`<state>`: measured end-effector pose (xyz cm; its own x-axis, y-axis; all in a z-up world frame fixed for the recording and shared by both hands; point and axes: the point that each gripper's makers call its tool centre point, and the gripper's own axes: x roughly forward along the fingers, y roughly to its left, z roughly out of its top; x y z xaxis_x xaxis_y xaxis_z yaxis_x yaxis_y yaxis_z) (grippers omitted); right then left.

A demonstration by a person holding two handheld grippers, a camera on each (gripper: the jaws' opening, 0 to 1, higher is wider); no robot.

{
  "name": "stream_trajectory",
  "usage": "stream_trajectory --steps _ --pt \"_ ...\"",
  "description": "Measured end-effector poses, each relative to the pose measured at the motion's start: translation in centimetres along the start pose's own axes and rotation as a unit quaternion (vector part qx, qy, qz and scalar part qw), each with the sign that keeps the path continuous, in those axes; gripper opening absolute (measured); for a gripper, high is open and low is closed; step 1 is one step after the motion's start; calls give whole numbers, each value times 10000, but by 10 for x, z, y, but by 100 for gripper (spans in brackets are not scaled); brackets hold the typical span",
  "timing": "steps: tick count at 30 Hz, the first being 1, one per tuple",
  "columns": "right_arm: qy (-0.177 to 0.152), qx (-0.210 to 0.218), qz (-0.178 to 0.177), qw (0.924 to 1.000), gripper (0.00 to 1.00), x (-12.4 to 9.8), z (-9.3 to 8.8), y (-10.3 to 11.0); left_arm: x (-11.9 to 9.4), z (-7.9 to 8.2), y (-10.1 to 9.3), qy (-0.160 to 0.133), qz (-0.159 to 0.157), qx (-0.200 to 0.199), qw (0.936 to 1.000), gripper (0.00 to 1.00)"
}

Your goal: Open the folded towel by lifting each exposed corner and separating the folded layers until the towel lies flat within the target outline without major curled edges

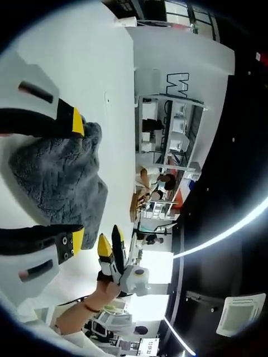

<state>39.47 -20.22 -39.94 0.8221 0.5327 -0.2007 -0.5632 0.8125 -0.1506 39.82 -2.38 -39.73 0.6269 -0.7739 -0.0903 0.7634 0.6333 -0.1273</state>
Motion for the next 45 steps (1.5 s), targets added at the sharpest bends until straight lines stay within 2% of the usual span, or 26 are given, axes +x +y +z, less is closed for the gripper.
stream_trajectory --steps 20,29,45 --pt "13 33 -29 10000 35 10 3 -6 7 7 7 -174 40 -29 9998 61" --pt "53 55 -49 10000 35 14 2 -12 12 10 14 -142 74 -45 9999 61" --pt "87 39 -45 9999 34 18 7 -13 20 4 16 -18 104 -43 9999 60"
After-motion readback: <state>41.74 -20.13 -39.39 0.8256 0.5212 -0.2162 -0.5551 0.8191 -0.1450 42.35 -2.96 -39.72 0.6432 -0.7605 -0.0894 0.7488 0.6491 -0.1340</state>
